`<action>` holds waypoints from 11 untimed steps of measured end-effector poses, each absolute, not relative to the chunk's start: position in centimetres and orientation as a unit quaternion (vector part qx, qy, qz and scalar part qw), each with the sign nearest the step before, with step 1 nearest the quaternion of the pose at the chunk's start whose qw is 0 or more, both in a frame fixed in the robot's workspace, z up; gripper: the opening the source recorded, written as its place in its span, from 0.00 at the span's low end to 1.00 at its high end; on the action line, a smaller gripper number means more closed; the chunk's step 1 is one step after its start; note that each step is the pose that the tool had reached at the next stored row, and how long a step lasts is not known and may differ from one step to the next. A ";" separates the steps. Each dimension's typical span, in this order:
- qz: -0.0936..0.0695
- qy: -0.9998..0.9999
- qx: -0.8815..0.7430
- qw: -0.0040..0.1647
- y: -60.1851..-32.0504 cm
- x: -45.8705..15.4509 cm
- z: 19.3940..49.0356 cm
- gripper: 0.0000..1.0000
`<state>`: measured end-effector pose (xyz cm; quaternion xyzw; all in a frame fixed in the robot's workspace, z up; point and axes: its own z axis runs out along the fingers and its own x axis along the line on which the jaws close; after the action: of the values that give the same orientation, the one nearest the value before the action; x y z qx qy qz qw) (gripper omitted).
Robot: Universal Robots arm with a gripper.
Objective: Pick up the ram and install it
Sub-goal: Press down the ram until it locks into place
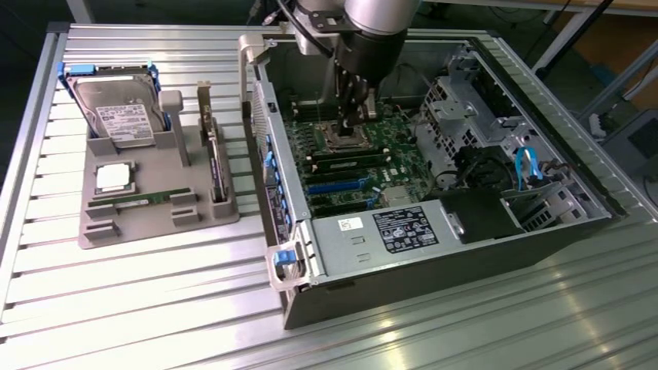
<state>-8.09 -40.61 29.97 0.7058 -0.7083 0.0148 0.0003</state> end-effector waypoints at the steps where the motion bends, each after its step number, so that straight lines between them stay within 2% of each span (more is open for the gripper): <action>1: 0.015 -0.708 0.706 0.000 -40.6 -8.1 30.2 0.10; 11: 0.015 -0.708 0.706 0.000 -40.6 -8.1 32.1 0.10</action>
<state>-8.09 -40.61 32.07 0.7058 -0.7083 0.0148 0.0003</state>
